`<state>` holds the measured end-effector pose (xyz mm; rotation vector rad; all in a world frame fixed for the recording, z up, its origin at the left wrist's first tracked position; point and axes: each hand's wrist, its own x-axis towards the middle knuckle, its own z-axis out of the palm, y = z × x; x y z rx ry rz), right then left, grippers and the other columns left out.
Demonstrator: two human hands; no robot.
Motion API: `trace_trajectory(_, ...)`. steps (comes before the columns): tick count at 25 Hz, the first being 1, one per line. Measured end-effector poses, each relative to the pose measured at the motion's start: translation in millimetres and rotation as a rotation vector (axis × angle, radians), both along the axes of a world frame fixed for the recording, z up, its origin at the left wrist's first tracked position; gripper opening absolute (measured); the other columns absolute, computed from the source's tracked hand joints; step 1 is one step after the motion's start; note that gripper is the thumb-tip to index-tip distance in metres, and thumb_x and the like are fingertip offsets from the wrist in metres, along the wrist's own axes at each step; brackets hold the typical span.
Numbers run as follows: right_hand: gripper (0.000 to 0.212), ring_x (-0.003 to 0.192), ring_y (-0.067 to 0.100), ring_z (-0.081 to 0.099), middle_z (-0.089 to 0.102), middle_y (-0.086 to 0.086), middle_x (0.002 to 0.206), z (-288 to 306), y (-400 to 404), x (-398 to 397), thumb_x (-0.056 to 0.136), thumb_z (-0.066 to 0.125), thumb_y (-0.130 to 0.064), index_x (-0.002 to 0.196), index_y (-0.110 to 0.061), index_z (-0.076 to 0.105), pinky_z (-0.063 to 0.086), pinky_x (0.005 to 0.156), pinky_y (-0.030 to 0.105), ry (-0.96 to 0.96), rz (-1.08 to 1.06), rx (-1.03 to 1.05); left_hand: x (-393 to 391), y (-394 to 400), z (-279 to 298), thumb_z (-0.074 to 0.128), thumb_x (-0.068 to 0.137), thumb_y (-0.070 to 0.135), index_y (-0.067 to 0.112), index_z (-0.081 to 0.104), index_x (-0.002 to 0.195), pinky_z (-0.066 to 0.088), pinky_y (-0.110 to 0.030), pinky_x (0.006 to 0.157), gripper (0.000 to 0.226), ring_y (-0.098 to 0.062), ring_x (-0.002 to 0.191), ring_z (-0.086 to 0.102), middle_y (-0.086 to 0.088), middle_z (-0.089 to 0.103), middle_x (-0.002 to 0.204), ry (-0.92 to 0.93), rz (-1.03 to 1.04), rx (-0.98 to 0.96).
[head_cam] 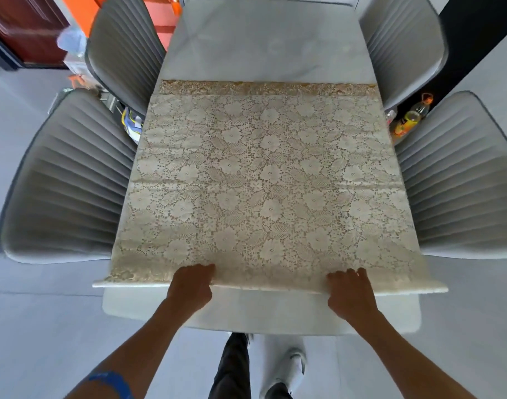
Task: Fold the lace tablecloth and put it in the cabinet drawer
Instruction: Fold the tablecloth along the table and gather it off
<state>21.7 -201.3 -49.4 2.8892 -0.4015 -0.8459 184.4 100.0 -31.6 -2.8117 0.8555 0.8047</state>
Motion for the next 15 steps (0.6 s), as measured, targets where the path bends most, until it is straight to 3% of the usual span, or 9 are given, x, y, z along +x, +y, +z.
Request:
trace_trajectory(3,0.039,0.109,0.02,0.06,0.064,0.0,0.113,18.3,-0.6,4.2,0.077,0.046,-0.026,0.113,-0.021,0.059,0.033,0.103,0.039,0.291,-0.101,0.169,1.3,2.1,15.2,0.051,0.077,0.006,0.025,0.054,0.081,0.045,-0.027,0.064,0.019,-0.017,0.079,0.061,0.006,0.06,0.081,0.249,-0.004,0.094)
trace_trajectory(6,0.019,0.1,0.02,0.063,0.061,-0.001,0.091,47.1,-19.2,47.8,0.073,0.048,-0.021,0.09,-0.024,0.054,0.035,0.093,0.037,0.154,-0.145,0.193,41.0,-7.4,31.9,0.05,0.076,0.007,0.025,0.047,0.072,0.037,-0.025,0.058,0.019,-0.016,0.069,0.055,0.009,0.052,0.068,0.213,0.068,0.024)
trace_trajectory(8,0.014,0.094,0.021,0.063,0.064,0.0,0.087,59.0,-37.2,89.7,0.076,0.05,-0.021,0.089,-0.024,0.05,0.034,0.09,0.038,-0.076,-0.135,0.089,79.5,-21.9,40.4,0.051,0.078,0.009,0.026,0.049,0.078,0.037,-0.027,0.065,0.017,-0.018,0.073,0.055,0.008,0.055,0.072,0.071,0.108,-0.039)
trace_trajectory(11,0.037,0.101,0.031,0.06,0.065,0.009,0.106,56.9,-55.1,144.7,0.079,0.053,-0.019,0.115,-0.012,0.051,0.038,0.092,0.044,-0.364,-0.131,-0.097,124.8,-42.7,37.0,0.052,0.08,0.011,0.02,0.051,0.106,0.041,-0.036,0.085,0.028,-0.023,0.098,0.057,-0.001,0.059,0.106,-0.204,0.116,-0.129)
trace_trajectory(13,0.049,0.109,0.033,0.054,0.055,0.011,0.123,49.8,-50.1,162.2,0.079,0.055,-0.02,0.126,-0.012,0.044,0.041,0.092,0.045,-0.336,-0.169,-0.027,135.0,-54.5,27.4,0.051,0.082,0.015,0.017,0.044,0.123,0.043,-0.038,0.09,0.042,-0.023,0.107,0.052,-0.004,0.051,0.119,-0.229,0.068,-0.098)
trace_trajectory(15,0.046,0.105,0.028,0.055,0.052,0.009,0.122,34.8,-29.8,156.3,0.08,0.055,-0.023,0.124,-0.016,0.044,0.045,0.085,0.04,-0.218,-0.069,0.137,117.7,-60.9,10.0,0.05,0.083,0.023,0.019,0.044,0.121,0.042,-0.037,0.091,0.039,-0.021,0.107,0.051,-0.004,0.051,0.12,-0.11,-0.078,-0.099)
